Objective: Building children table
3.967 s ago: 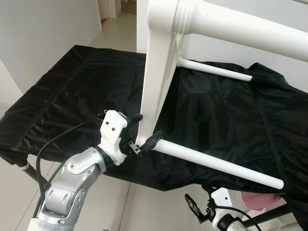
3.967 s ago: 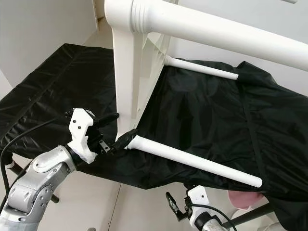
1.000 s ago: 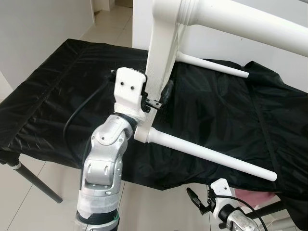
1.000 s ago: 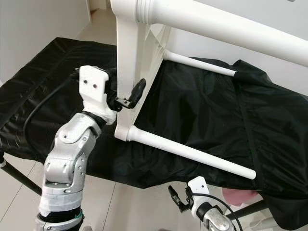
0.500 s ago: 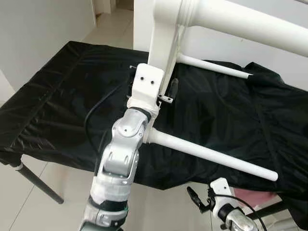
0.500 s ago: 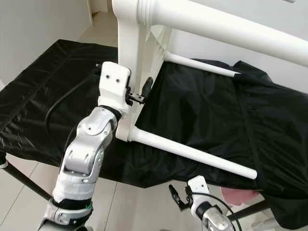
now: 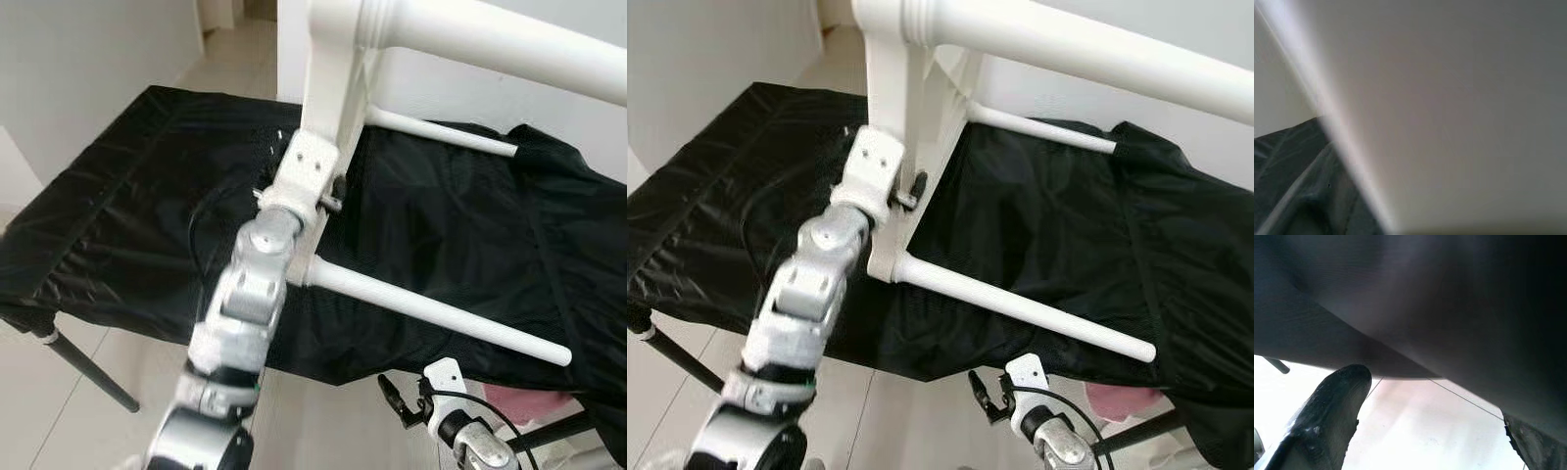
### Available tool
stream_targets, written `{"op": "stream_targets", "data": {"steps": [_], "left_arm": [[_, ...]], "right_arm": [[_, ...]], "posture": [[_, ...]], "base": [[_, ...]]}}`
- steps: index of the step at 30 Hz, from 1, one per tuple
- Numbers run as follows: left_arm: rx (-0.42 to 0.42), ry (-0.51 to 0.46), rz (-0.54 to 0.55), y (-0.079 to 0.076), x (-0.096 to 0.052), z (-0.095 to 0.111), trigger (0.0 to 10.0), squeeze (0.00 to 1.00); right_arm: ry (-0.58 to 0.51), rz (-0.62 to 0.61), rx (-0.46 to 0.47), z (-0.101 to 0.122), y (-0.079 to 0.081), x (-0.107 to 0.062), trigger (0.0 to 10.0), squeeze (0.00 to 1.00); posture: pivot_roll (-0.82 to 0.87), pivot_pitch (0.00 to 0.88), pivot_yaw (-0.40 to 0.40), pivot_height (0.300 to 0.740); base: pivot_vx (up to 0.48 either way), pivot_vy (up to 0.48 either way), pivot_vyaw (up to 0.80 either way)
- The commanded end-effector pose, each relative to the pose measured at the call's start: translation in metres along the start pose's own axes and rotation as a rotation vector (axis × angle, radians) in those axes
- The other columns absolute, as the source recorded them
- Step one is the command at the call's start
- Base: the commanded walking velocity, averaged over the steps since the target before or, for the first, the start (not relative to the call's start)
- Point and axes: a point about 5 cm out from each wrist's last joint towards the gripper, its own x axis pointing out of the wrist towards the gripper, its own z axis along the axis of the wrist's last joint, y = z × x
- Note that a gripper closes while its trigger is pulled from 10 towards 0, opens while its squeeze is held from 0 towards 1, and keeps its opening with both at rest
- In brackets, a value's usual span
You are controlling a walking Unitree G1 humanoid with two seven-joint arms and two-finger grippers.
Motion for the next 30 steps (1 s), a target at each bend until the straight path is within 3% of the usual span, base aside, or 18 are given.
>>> {"op": "stream_targets", "data": {"steps": [1, 4, 9, 16, 18, 22, 27, 30], "left_arm": [[-0.041, 0.041, 0.283, 0.013, 0.004, 0.000, 0.0, 0.00], [-0.041, 0.041, 0.283, 0.013, 0.004, 0.000, 0.0, 0.00], [-0.026, 0.033, 0.428, 0.040, 0.000, -0.003, 0.0, 0.00], [0.011, 0.016, 0.509, 0.057, -0.009, -0.005, 0.0, 0.00], [0.021, 0.019, 0.552, 0.065, -0.015, -0.006, 0.0, 0.00], [0.017, -0.004, 0.670, 0.091, -0.049, -0.010, 0.0, 0.00], [0.026, -0.033, 0.681, 0.097, -0.063, -0.009, 0.0, 0.00], [0.026, -0.033, 0.681, 0.097, -0.063, -0.009, 0.0, 0.00]], "right_arm": [[0.008, -0.010, 0.005, -0.003, 0.000, -0.002, 10.0, 0.00], [0.008, -0.010, 0.005, -0.003, 0.000, -0.002, 10.0, 0.00], [0.008, -0.019, 0.009, -0.003, 0.002, -0.001, 10.0, 0.00], [0.008, -0.028, 0.009, -0.003, 0.000, -0.001, 10.0, 0.00], [0.010, -0.032, 0.009, -0.004, 0.000, -0.002, 10.0, 0.00], [0.022, -0.032, 0.007, -0.005, -0.005, -0.002, 10.0, 0.00], [0.029, -0.021, -0.005, -0.003, -0.008, 0.000, 10.0, 0.00], [0.029, -0.021, -0.005, -0.003, -0.008, 0.000, 10.0, 0.00]], "posture": [[-0.02, 0.000, -0.006, 0.740], [-0.02, 0.000, -0.006, 0.740], [-0.02, 0.000, -0.006, 0.740], [-0.02, 0.000, -0.006, 0.740], [-0.02, 0.000, -0.006, 0.740], [0.01, 0.000, -0.036, 0.740], [0.02, 0.000, -0.056, 0.740], [0.02, 0.000, -0.056, 0.740]], "base": [[0.000, 0.000, 0.00], [0.000, 0.000, 0.00], [0.000, 0.000, 0.00], [0.000, 0.000, 0.00], [0.000, 0.000, 0.00], [0.000, 0.000, 0.00], [0.000, 0.000, 0.00], [0.000, 0.000, 0.00]]}}
